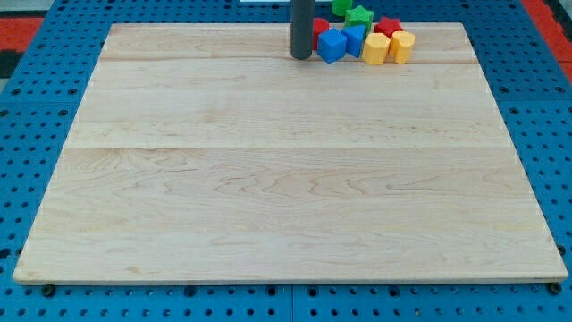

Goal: Slide the red circle closer to the green star

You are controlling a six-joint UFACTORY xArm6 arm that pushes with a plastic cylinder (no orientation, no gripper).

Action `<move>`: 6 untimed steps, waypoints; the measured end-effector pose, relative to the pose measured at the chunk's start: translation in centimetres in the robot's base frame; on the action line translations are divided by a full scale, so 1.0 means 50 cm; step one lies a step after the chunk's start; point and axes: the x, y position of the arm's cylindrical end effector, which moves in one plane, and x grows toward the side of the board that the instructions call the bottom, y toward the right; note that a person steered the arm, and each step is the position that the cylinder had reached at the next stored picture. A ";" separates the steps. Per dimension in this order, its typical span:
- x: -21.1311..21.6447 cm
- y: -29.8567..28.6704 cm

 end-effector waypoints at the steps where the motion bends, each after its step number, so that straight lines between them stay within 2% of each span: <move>1: 0.000 0.064; 2: 0.000 0.048; 3: -0.005 -0.066; 4: -0.049 -0.021; 6: -0.084 0.023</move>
